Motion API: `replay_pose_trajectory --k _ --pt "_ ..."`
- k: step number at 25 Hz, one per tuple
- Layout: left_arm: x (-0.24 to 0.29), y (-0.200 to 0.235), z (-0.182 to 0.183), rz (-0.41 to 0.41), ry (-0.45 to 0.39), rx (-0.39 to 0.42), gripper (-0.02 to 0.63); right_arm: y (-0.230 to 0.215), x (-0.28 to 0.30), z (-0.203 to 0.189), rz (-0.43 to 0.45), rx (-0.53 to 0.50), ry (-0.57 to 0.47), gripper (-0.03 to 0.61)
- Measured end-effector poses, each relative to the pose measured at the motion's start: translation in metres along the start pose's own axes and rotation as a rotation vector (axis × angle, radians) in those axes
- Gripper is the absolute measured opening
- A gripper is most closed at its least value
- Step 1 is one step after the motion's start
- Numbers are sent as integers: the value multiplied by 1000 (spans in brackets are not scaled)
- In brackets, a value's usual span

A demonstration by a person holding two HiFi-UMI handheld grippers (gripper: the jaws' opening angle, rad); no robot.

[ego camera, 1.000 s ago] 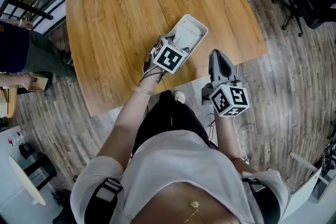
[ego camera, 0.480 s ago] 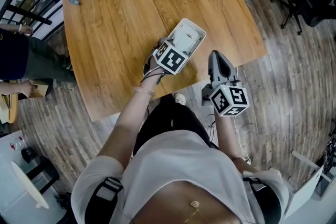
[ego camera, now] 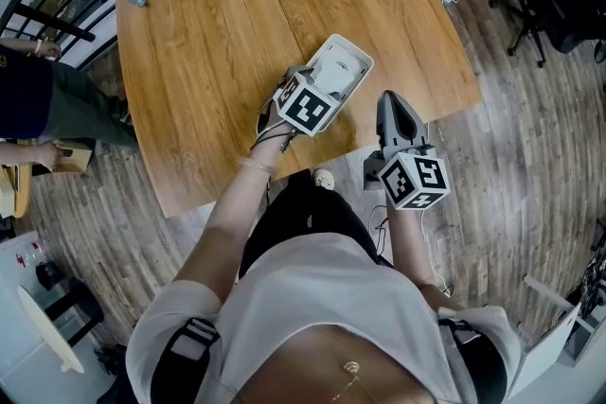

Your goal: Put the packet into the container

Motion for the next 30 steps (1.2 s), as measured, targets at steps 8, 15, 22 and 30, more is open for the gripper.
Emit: replay_pose_trajectory --k 8,15,22,30 --pt "-42 13 18 106 -184 -62 250 11 2 -1 22 -3 -4 11" --pt "-83 20 27 189 -401 -140 112 25 3 1 48 -21 -7 11" --pt "-141 6 31 268 -636 -168 8 40 1 3 70 -43 -13 11" --pt "-184 -10 18 276 -738 -207 8 62 -1 4 105 -95 -27 11"
Point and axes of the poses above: the fingertips, and each gripper's own axes: x forward along the fingers, y to its left, z out of its top, the point moved 2 cm from there along -x, backward along the fingers, and after that the axes turned 2 degrees about x, right-handed, at the moved point
